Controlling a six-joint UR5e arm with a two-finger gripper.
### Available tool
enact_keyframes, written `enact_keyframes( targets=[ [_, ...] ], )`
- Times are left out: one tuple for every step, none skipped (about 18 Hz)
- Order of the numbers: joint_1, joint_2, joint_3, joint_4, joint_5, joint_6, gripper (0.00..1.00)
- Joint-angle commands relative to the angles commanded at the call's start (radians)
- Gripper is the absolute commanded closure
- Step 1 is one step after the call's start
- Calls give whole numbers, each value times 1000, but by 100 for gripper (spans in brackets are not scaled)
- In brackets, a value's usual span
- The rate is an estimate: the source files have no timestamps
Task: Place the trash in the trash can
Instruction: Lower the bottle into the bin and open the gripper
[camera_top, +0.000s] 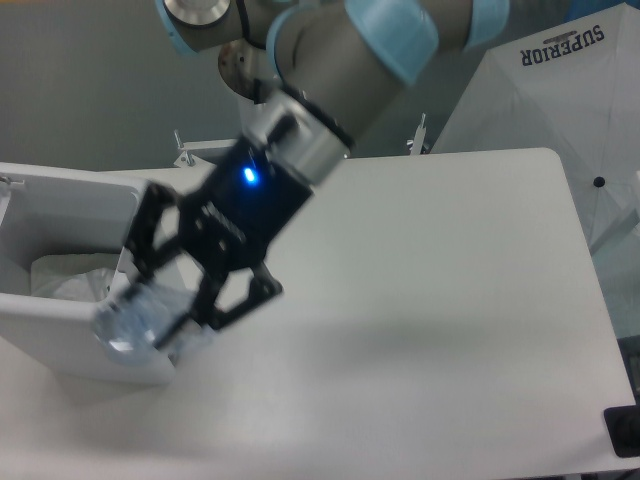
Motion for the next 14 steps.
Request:
enact_keyframes(
  targets=[
    [-2, 6, -9, 0, -28, 0, 67],
    [-8, 20, -27, 0, -55, 3, 67],
    [-20, 44, -44, 3, -74, 8, 67],
    [-24, 55, -61, 8, -77, 8, 67],
    [-34, 58, -74, 9, -82, 9, 67],
    [-53, 64, -83, 9, -88, 9, 66],
    [-67, 69, -97, 9, -89, 14, 66],
    [-77, 74, -113, 11, -88, 24, 66],
    [-86, 83, -132, 11, -89, 38, 66],
    [-93, 86, -150, 12, -89, 55, 66],
    [-100, 86, -170, 14, -89, 75, 66],
    [-113, 88, -195, 15, -88, 92, 65],
    [-124, 89, -219, 15, -88, 116, 65],
    [-127, 91, -236, 15, -88, 141, 65]
  ],
)
